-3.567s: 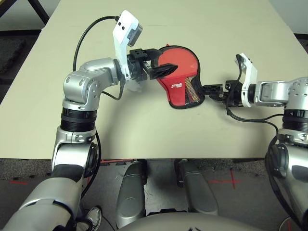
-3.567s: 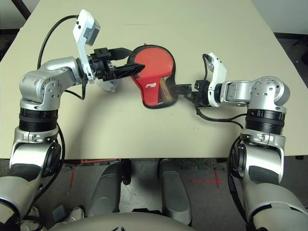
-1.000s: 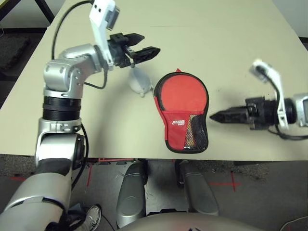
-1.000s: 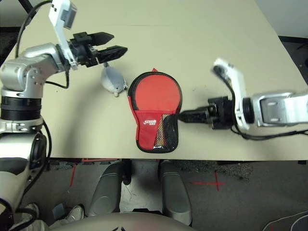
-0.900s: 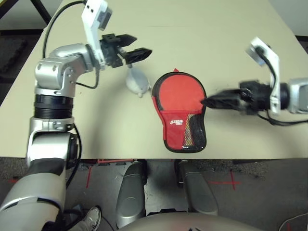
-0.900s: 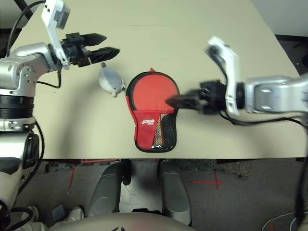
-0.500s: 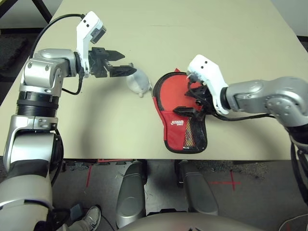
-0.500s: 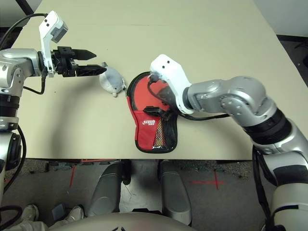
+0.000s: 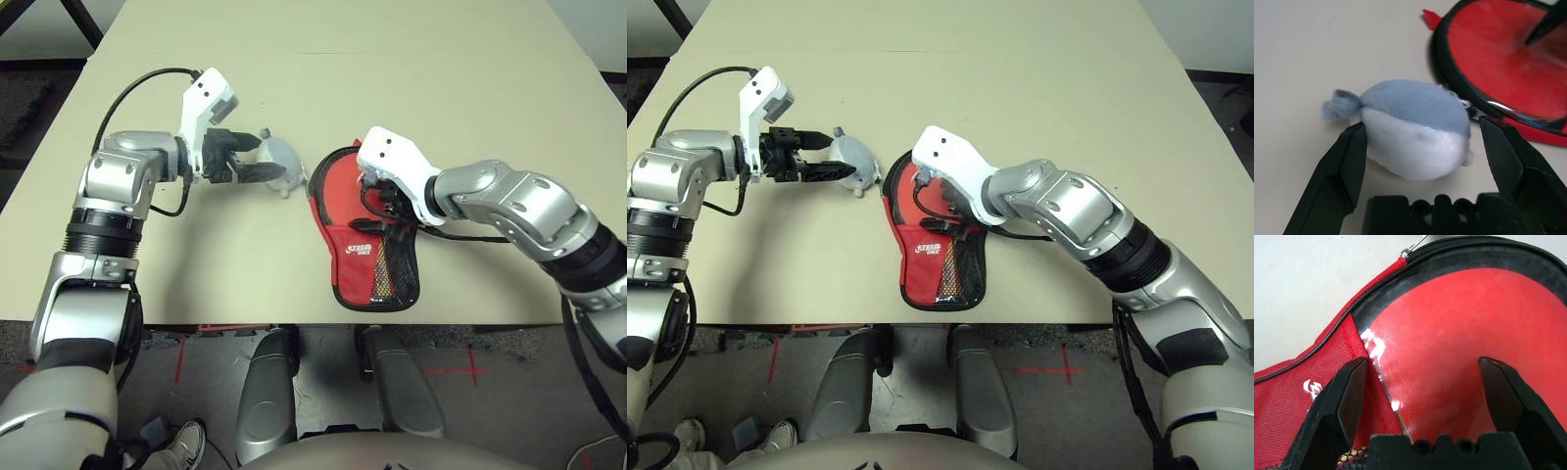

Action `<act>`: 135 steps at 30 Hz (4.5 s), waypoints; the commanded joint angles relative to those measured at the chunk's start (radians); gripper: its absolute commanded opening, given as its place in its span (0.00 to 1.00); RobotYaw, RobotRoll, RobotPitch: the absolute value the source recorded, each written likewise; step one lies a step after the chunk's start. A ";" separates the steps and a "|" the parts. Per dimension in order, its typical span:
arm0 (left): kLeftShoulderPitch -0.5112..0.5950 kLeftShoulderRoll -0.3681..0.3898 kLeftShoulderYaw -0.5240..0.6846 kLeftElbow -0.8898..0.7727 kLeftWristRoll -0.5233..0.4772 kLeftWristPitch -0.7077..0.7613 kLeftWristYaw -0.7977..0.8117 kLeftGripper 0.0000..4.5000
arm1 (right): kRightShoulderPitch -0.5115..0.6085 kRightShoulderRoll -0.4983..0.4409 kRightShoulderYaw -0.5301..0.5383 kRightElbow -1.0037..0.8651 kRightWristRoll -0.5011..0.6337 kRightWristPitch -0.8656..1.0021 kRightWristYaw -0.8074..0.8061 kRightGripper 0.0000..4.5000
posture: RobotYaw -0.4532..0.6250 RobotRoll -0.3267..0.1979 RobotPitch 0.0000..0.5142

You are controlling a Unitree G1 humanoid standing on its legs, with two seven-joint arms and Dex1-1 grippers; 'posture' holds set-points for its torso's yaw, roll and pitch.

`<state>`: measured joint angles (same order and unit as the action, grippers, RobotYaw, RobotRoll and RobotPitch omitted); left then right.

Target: Store the ping-pong paddle in its case and zip it.

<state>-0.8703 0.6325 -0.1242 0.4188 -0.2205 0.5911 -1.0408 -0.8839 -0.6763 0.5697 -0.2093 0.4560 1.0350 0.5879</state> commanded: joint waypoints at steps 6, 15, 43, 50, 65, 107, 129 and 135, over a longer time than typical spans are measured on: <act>0.007 -0.063 -0.057 0.094 0.088 -0.087 0.017 1.00 | 0.028 0.036 -0.030 0.011 -0.084 -0.003 0.058 1.00 | 0.40 0.62 0.45; -0.034 -0.087 -0.092 0.138 0.141 -0.143 -0.020 0.92 | 0.045 0.054 -0.046 0.010 -0.143 -0.003 0.091 1.00 | 0.40 0.62 0.45; -0.407 -0.432 -0.051 0.794 0.333 -0.686 0.396 0.09 | 0.105 0.102 -0.038 0.047 -0.252 -0.021 0.175 1.00 | 0.41 0.62 0.49; -0.423 -0.543 -0.037 0.848 0.353 -0.773 0.500 0.09 | 0.111 0.126 -0.045 0.047 -0.266 -0.015 0.179 1.00 | 0.38 0.62 0.50; -0.405 -0.702 -0.034 0.877 0.372 -0.836 0.483 0.09 | 0.099 0.166 -0.075 0.015 -0.266 0.048 0.171 1.00 | 0.31 0.62 0.53; -0.409 -0.383 0.144 0.421 0.097 -0.338 -0.081 1.00 | -0.041 0.056 -0.368 0.223 -0.205 0.182 0.096 1.00 | 0.33 0.62 0.46; 0.039 -0.261 -0.232 -0.283 0.120 0.031 -0.141 1.00 | -0.602 0.389 -0.399 1.279 -0.397 -0.355 0.109 1.00 | 0.38 0.62 0.44; 0.089 -0.244 -0.287 -0.309 0.139 0.033 -0.109 1.00 | -0.644 0.426 -0.412 1.319 -0.405 -0.359 0.145 1.00 | 0.39 0.62 0.44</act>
<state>-0.8066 0.3819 -0.3808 0.1264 -0.0959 0.6188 -1.1617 -1.4995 -0.2596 0.1786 1.0952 0.0542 0.6785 0.7176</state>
